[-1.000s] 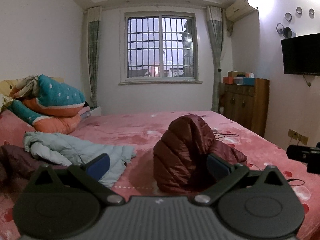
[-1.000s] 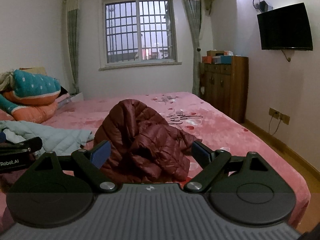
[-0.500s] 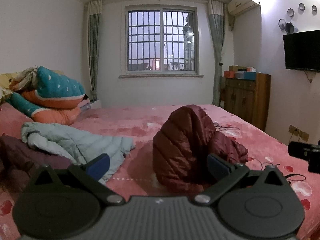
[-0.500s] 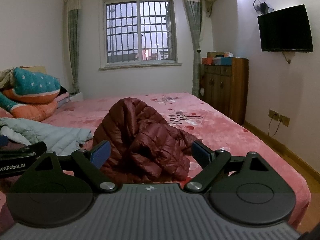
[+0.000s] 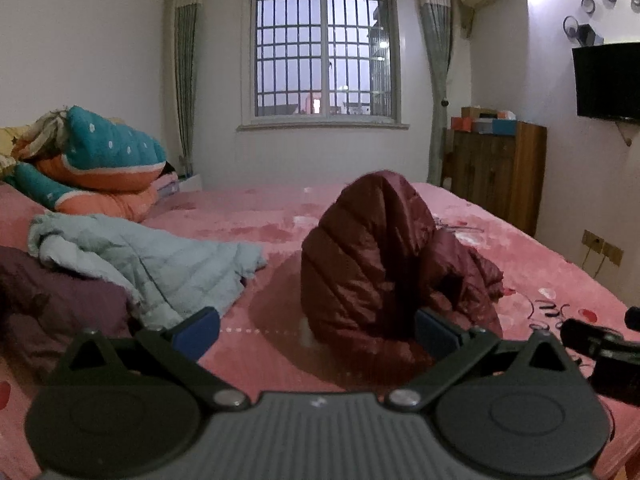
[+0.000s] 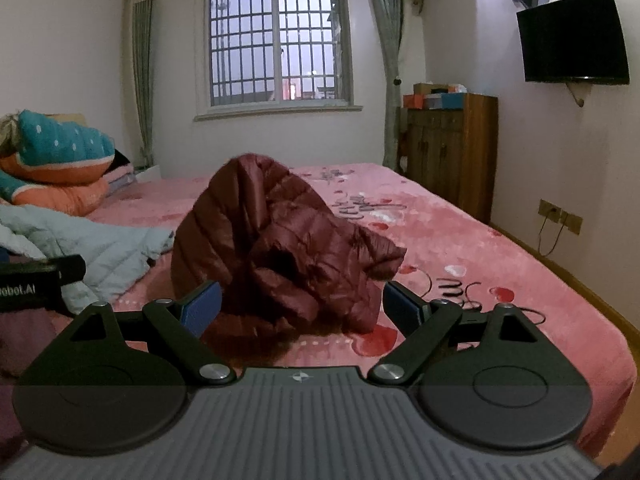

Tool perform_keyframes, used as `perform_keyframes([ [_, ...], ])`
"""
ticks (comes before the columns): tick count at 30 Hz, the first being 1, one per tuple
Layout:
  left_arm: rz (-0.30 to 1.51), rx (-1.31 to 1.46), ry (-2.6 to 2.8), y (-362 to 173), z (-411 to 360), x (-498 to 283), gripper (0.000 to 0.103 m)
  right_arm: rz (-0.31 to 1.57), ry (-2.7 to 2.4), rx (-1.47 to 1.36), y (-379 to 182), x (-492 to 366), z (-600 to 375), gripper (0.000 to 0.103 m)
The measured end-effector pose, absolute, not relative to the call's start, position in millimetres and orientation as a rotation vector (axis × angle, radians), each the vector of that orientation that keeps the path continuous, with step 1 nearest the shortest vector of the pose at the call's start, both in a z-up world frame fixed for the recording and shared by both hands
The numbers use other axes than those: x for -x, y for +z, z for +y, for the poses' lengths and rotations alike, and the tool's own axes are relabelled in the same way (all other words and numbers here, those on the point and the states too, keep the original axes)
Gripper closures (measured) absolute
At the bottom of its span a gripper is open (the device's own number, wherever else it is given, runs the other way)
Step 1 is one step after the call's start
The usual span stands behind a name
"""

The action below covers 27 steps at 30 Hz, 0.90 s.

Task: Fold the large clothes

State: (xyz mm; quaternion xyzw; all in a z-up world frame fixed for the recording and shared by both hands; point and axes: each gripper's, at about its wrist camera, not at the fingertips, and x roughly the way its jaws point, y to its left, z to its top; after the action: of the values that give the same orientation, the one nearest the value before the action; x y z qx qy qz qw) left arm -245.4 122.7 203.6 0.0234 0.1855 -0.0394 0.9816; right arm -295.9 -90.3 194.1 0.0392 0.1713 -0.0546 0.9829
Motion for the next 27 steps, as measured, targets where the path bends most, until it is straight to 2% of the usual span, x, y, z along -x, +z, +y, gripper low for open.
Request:
perform_keyframes([
  [12,0.434,-0.034,-0.147,151,116,201,0.001,0.466,-0.131,-0.119,119,251,-117,0.000],
  [27,0.467,0.001,-0.122,107,107,96,0.001,0.528,-0.034,-0.311,90,189,-145,0.000],
])
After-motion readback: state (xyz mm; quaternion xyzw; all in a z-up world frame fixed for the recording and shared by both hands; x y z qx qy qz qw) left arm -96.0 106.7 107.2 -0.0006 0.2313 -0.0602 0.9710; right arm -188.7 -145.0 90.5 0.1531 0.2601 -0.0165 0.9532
